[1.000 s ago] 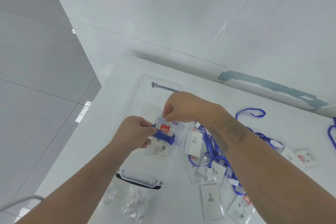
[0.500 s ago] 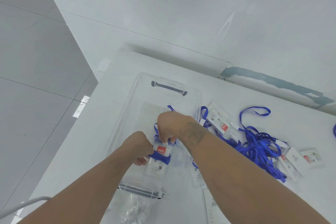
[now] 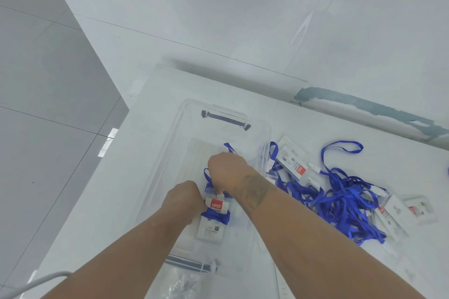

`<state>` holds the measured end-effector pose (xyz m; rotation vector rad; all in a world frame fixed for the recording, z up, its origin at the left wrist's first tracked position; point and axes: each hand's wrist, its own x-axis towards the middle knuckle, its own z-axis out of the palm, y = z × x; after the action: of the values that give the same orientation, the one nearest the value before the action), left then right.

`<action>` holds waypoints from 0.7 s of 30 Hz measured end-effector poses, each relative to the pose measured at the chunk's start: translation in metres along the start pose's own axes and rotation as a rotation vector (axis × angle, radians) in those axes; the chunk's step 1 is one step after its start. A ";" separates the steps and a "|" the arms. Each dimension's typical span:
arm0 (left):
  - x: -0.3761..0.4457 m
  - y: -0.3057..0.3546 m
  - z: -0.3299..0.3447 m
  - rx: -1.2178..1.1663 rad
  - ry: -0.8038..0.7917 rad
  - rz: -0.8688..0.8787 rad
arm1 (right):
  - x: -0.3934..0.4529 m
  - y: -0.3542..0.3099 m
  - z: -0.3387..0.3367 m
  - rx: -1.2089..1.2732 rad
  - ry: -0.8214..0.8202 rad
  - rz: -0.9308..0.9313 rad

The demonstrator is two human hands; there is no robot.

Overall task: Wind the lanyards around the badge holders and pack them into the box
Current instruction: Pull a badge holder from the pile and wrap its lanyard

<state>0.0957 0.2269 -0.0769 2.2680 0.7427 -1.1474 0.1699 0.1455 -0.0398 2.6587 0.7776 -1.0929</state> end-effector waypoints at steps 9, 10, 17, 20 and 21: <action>-0.014 -0.005 -0.011 -0.009 0.004 0.018 | -0.043 0.024 -0.059 0.242 0.239 -0.037; -0.016 -0.006 -0.012 -0.017 0.004 0.020 | -0.053 0.029 -0.068 0.292 0.292 -0.036; -0.034 0.000 -0.026 -0.065 0.066 0.059 | -0.116 0.067 -0.091 0.616 0.541 -0.045; -0.048 0.008 -0.035 -0.154 0.195 0.122 | -0.140 0.087 -0.082 0.718 0.628 -0.016; -0.054 0.012 -0.037 -0.211 0.261 0.150 | -0.148 0.094 -0.078 0.749 0.654 -0.006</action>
<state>0.0973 0.2286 -0.0103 2.2712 0.7384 -0.6789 0.1783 0.0319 0.1153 3.7412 0.5077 -0.5509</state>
